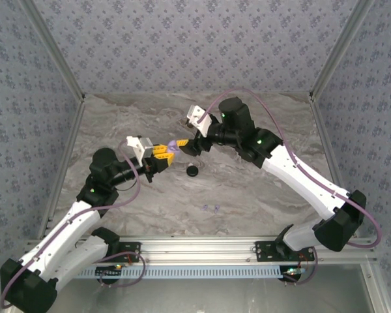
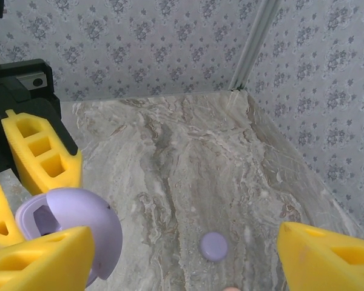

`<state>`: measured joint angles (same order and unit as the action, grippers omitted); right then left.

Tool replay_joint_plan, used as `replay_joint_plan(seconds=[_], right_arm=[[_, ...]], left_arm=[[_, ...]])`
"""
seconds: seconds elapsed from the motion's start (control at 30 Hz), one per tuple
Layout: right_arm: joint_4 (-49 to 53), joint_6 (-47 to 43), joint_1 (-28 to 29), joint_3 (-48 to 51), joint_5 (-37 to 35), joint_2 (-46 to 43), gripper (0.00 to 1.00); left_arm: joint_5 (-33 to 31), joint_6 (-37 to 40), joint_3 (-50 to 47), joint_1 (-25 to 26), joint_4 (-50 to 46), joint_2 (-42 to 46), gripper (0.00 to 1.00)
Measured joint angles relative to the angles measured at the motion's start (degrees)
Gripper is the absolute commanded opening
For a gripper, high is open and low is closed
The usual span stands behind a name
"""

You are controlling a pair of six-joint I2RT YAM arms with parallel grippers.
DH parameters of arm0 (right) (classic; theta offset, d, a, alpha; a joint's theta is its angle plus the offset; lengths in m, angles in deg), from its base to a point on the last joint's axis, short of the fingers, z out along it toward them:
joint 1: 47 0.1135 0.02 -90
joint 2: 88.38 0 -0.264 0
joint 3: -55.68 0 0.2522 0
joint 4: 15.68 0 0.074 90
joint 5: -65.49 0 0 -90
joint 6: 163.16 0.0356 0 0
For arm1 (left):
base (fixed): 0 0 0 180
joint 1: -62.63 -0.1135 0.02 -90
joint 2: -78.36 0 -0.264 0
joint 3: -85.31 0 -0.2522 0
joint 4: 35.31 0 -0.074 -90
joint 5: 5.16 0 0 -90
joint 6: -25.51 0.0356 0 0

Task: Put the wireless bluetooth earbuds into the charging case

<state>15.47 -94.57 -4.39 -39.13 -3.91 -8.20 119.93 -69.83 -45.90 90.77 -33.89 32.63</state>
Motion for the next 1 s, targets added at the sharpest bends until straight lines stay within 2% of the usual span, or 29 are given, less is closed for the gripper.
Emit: replay_joint_plan(seconds=[0.73, 0.9, 1.0], right_arm=[[1.29, 0.83, -0.39, -1.7, -0.37, 2.4, 0.82], [3.58, 4.48, -1.55, -1.14, -2.93, -0.44, 0.81], [6.97, 9.64, -1.92, 0.37, -6.45, -4.48, 0.78]], left_arm=[[0.15, 0.39, -0.09, 0.17, -1.03, 0.02, 0.0], [-0.07, 0.42, -0.57, 0.37, -0.96, 0.98, 0.0], [-0.98, 0.35, -2.27, 0.37, 0.07, 2.16, 0.0]])
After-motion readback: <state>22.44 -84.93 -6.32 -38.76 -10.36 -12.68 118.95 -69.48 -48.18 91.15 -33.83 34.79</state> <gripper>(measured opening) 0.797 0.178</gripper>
